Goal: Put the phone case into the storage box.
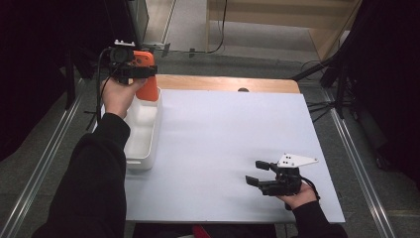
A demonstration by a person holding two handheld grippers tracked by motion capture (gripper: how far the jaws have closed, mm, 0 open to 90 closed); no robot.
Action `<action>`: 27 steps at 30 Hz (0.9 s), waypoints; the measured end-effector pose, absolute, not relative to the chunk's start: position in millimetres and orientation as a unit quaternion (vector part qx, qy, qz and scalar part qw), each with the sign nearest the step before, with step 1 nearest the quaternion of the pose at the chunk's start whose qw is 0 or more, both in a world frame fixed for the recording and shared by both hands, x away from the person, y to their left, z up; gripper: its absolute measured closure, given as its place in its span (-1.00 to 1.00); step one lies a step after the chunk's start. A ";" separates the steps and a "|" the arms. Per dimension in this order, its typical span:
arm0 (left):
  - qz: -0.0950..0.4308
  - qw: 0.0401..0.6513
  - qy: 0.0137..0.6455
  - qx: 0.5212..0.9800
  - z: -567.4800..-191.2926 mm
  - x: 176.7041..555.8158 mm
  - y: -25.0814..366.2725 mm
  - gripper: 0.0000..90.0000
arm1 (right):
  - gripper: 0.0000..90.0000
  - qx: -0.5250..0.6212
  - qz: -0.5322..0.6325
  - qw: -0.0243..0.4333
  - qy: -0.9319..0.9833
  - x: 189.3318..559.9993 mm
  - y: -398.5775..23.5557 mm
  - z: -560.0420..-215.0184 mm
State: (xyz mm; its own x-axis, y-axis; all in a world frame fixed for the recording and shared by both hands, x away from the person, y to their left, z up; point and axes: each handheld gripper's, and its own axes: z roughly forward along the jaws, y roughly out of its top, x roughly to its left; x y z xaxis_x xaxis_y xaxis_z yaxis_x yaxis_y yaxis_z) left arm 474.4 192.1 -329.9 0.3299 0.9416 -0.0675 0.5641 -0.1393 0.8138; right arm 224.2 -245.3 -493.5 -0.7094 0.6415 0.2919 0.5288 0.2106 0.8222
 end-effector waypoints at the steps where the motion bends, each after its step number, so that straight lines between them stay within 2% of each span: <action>1: 0.241 0.392 0.528 0.714 -330.8 475.6 191.6 -0.65 | -0.44 0.376 0.503 0.056 0.776 223.9 -245.1 -493.3; 27: 0.257 0.377 0.541 0.706 -358.1 500.3 194.5 -0.65 | -0.44 0.374 0.506 0.054 0.775 225.3 -245.2 -493.3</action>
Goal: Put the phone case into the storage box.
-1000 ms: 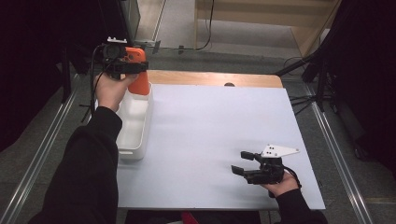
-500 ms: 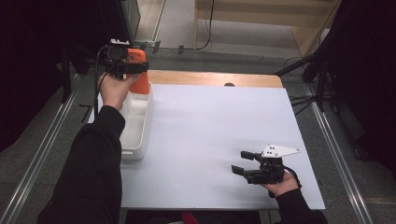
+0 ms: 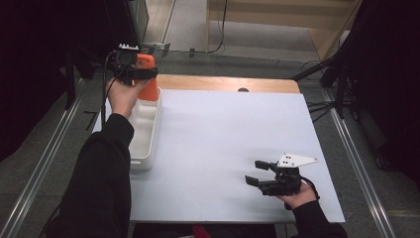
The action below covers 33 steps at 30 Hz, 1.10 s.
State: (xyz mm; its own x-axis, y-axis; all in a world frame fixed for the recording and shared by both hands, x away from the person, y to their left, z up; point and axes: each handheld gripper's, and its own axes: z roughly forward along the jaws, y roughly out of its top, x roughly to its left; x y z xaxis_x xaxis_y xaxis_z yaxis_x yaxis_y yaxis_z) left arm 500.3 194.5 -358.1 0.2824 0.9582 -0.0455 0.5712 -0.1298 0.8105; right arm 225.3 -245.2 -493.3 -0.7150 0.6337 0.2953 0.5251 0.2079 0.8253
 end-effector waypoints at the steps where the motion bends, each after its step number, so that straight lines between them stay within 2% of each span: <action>1: 0.255 0.379 0.541 0.706 -359.0 501.1 195.1 -0.65 | -0.44 0.373 0.507 0.054 0.775 225.5 -245.3 -493.5; 33: 0.251 0.364 0.554 0.705 -389.7 508.6 201.2 -0.65 | -0.44 0.374 0.505 0.052 0.776 226.8 -245.3 -494.3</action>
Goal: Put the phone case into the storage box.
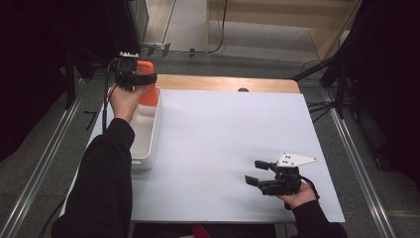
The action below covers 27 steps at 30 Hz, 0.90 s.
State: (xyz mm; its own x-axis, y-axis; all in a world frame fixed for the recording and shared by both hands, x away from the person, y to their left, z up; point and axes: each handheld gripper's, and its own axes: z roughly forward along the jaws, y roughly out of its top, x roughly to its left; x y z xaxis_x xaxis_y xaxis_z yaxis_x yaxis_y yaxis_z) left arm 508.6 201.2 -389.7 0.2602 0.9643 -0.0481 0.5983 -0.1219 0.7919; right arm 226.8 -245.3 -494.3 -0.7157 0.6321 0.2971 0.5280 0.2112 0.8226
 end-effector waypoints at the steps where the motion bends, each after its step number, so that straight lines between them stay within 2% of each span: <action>1: 0.252 0.364 0.554 0.705 -390.9 508.6 201.4 -0.65 | -0.44 0.374 0.505 0.052 0.776 226.8 -245.3 -494.2; 27: 0.250 0.334 0.560 0.716 -414.1 507.3 198.6 -0.66 | -0.44 0.377 0.504 0.050 0.776 227.9 -246.2 -494.7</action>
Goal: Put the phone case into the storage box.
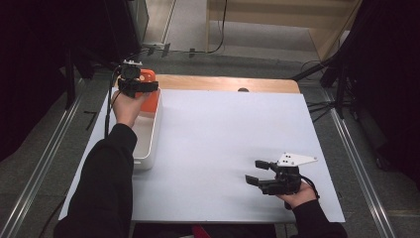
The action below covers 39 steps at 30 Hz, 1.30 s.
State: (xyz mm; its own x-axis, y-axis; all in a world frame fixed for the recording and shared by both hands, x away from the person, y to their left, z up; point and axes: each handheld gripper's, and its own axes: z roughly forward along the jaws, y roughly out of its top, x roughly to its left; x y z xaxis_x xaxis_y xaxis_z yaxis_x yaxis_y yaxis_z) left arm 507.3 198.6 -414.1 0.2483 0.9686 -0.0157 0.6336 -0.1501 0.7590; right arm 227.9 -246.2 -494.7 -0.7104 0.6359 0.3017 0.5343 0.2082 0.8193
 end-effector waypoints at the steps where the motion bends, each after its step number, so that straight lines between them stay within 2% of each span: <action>1: 0.251 0.334 0.560 0.715 -415.1 507.2 198.1 -0.66 | -0.44 0.377 0.504 0.050 0.776 227.9 -246.1 -494.7; 13: 0.251 0.313 0.557 0.727 -419.4 505.9 194.5 -0.68 | -0.44 0.377 0.503 0.051 0.776 228.0 -246.3 -494.8; 17: 0.247 0.322 0.559 0.723 -417.9 506.4 195.7 -0.87 | -0.44 0.376 0.502 0.052 0.777 228.0 -246.2 -494.9; 20: 0.242 0.324 0.558 0.725 -415.9 506.6 196.0 -0.93 | -0.44 0.376 0.502 0.052 0.777 228.2 -246.3 -495.1; 30: 0.236 0.341 0.552 0.723 -401.7 501.9 200.5 -0.92 | -0.44 0.378 0.501 0.050 0.777 228.4 -246.1 -495.5; 39: 0.201 0.360 0.548 0.728 -389.2 493.3 203.0 -0.91 | -0.44 0.377 0.499 0.052 0.778 228.4 -245.9 -495.7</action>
